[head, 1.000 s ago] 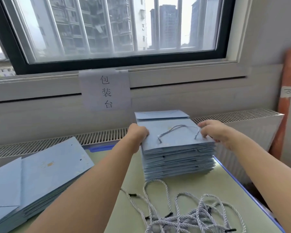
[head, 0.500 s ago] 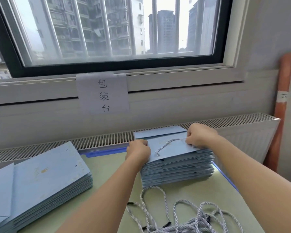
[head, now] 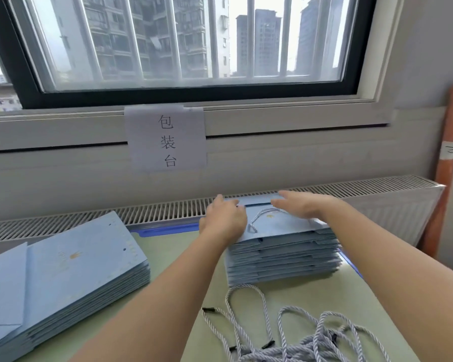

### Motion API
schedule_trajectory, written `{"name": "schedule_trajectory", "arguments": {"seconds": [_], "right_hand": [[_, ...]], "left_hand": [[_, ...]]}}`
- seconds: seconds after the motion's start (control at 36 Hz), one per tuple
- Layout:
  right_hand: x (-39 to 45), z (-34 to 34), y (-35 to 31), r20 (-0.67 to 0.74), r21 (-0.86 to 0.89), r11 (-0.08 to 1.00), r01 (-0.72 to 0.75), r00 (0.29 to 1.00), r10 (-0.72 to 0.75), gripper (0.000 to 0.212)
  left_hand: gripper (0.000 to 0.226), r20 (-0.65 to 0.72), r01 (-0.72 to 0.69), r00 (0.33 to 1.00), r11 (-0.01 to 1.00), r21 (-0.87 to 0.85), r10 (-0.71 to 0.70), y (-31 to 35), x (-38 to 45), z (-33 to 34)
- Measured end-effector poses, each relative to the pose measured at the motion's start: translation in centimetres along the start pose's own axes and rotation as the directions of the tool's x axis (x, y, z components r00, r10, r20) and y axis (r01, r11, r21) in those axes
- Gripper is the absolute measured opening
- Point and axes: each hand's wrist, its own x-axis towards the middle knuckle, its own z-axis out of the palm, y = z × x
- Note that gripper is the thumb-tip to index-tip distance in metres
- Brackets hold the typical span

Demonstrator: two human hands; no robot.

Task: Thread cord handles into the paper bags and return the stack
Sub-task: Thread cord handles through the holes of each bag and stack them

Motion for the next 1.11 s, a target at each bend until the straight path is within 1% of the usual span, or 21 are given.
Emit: {"name": "schedule_trajectory", "arguments": {"seconds": [0.06,0.08,0.11,0.17,0.28,0.42,0.5,0.53,0.58,0.61,0.64,0.69,0.75,0.81,0.83,0.89,0.94,1.0,1.03,1.06,1.11], "right_hand": [[-0.6,0.5,0.4,0.061,-0.126,0.992,-0.013,0.998,0.020,0.064],[-1.0,0.8,0.5,0.080,-0.178,0.984,-0.019,0.996,0.034,0.062],[-1.2,1.2,0.6,0.085,-0.210,0.977,-0.024,0.995,0.043,0.062],[-1.2,2.1,1.1,0.073,-0.221,0.974,-0.040,0.996,0.057,0.065],[-1.1,3.5,1.6,0.032,-0.217,0.973,-0.077,0.996,0.086,0.072],[-1.5,3.6,1.4,0.022,-0.229,0.970,-0.081,0.996,0.088,0.073],[-1.8,2.9,1.0,0.006,-0.262,0.961,-0.089,0.996,0.094,0.074],[-2.0,2.5,0.8,-0.023,-0.280,0.955,-0.098,0.995,0.096,0.074],[-2.7,1.8,0.2,-0.107,-0.320,0.941,-0.109,0.991,0.078,0.072],[-3.1,1.5,-0.2,-0.149,-0.334,0.936,-0.111,0.987,0.064,0.070],[-3.4,1.3,-0.6,-0.185,-0.343,0.933,-0.111,0.982,0.049,0.067],[-4.2,1.2,-1.7,-0.237,-0.364,0.925,-0.108,0.971,0.020,0.062],[-5.0,1.5,-2.8,-0.259,-0.400,0.912,-0.089,0.966,-0.019,0.057],[-5.9,2.2,-4.2,-0.283,-0.435,0.898,-0.065,0.957,-0.068,0.052],[-6.4,2.6,-4.9,-0.298,-0.450,0.892,-0.049,0.950,-0.098,0.050],[-7.3,3.6,-6.5,-0.323,-0.474,0.881,-0.011,0.932,-0.162,0.047],[-8.0,4.7,-8.2,-0.343,-0.477,0.878,0.036,0.912,-0.224,0.045],[-8.8,5.7,-9.9,-0.369,-0.483,0.872,0.083,0.883,-0.289,0.041],[-9.2,6.2,-10.8,-0.387,-0.486,0.867,0.111,0.862,-0.327,0.039],[-9.5,6.7,-11.6,-0.400,-0.481,0.865,0.146,0.841,-0.365,0.036],[-10.1,7.7,-13.0,-0.406,-0.431,0.873,0.227,0.815,-0.413,0.032]], "left_hand": [[0.049,0.134,-0.031,0.991,0.997,0.070,0.021,1.1,-0.5,0.1],[0.052,0.213,-0.031,0.977,0.993,0.113,0.006,1.4,-0.7,0.3],[0.055,0.264,-0.027,0.964,0.988,0.152,-0.015,1.4,-0.9,0.7],[0.055,0.301,0.007,0.952,0.983,0.182,-0.062,0.9,-0.9,1.6],[0.052,0.316,0.008,0.947,0.989,0.150,-0.056,0.1,-1.5,2.3],[0.052,0.293,0.012,0.955,0.990,0.139,-0.053,-0.1,-1.7,2.4],[0.050,0.260,-0.009,0.965,0.999,0.050,-0.004,0.1,-2.3,1.8],[0.050,0.227,-0.018,0.974,1.000,-0.014,0.021,0.0,-2.7,1.5],[0.051,0.118,-0.005,0.993,0.987,-0.163,0.025,-0.6,-3.3,0.8],[0.052,0.056,-0.005,0.998,0.978,-0.207,0.017,-1.1,-3.7,0.3],[0.051,-0.006,-0.019,1.000,0.977,-0.213,0.018,-1.7,-4.1,-0.3],[0.050,-0.126,-0.057,0.991,0.991,-0.122,0.041,-3.3,-4.9,-1.6],[0.050,-0.239,-0.072,0.968,0.997,0.034,0.078,-5.4,-5.8,-3.1],[0.054,-0.305,-0.019,0.950,0.987,0.159,0.067,-7.7,-6.7,-4.9],[0.057,-0.318,0.038,0.948,0.976,0.213,0.033,-8.9,-7.2,-5.8],[0.069,-0.289,0.177,0.954,0.927,0.330,-0.079,-11.3,-8.4,-7.4],[0.085,-0.209,0.268,0.959,0.858,0.438,-0.193,-13.4,-9.9,-8.7],[0.098,-0.144,0.290,0.957,0.819,0.495,-0.252,-15.1,-11.1,-9.3],[0.101,-0.121,0.289,0.957,0.810,0.511,-0.265,-15.7,-11.7,-9.3],[0.100,-0.106,0.283,0.958,0.802,0.526,-0.268,-16.1,-12.2,-9.2],[0.091,-0.107,0.261,0.964,0.777,0.574,-0.245,-16.6,-12.9,-8.9]]}}
